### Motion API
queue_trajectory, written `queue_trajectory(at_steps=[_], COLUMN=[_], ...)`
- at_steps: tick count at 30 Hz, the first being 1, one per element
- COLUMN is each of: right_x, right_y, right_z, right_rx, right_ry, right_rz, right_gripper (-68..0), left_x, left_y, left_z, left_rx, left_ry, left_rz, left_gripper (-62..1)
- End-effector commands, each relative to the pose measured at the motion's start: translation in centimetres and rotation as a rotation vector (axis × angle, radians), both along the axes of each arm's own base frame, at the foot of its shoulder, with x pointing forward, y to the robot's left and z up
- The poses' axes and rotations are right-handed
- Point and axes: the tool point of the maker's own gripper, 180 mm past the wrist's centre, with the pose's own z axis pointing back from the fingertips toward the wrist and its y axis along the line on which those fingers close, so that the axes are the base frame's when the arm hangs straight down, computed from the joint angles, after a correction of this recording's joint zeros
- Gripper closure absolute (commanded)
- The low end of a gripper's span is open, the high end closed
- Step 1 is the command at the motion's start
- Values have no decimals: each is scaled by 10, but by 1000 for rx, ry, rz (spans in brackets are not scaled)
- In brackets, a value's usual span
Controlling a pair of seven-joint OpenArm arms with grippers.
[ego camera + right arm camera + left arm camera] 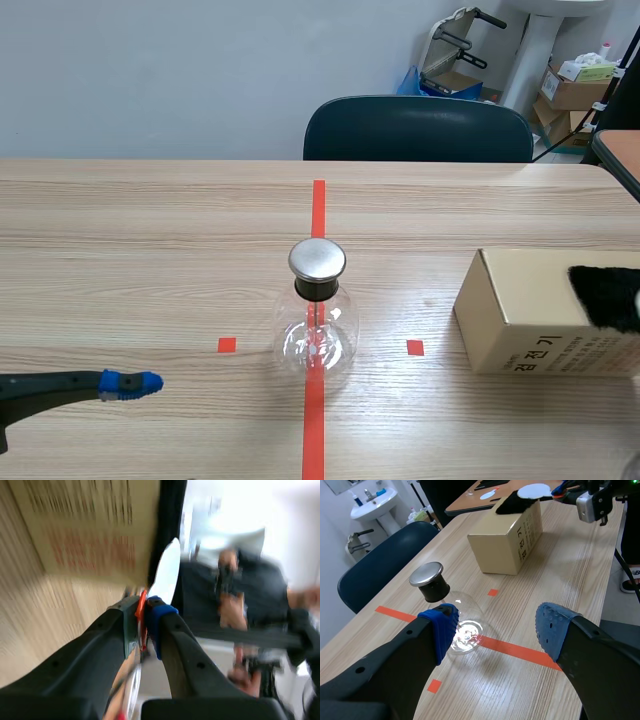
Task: Do the electroscope experiment
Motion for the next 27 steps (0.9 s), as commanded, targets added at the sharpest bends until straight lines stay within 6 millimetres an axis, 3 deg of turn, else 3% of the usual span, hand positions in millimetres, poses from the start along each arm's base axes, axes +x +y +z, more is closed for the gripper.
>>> queue_trajectory(at_steps=[1,4,9,11,16,18,23,25,27], right_x=[2,-2,5,6,0,0,5,6,6], right_y=[14,27,-19,-25,25,22,-28,-25,-4], right_z=[9,8,13,14,8,9,14,13,11], right_rx=[-34,-23,-47,-53,-32,-33,-58,-57,-44], right_ry=[-42,-35,-63,-67,-36,-37,-65,-64,-54], right_rz=[104,166,-90,-121,171,152,-140,-122,-6], right_gripper=[-19,-19,-19,-19,-19,-19,-19,-19,-19], left_x=[0,0,0,0,0,0,0,1,1], left_y=[-4,-4,-4,-4,-4,-4,-4,-4,-4], left_z=[8,8,8,8,8,8,8,9,8], left_rx=[-30,-30,-31,-31,-31,-31,-35,-39,-36], left_ry=[-11,-11,-11,-10,-11,-11,-8,-6,-6], left_rz=[-6,-6,-6,-6,-6,-6,-2,2,3], left_gripper=[-362,-362,-362,-362,-362,-362,-362,-362,-362])
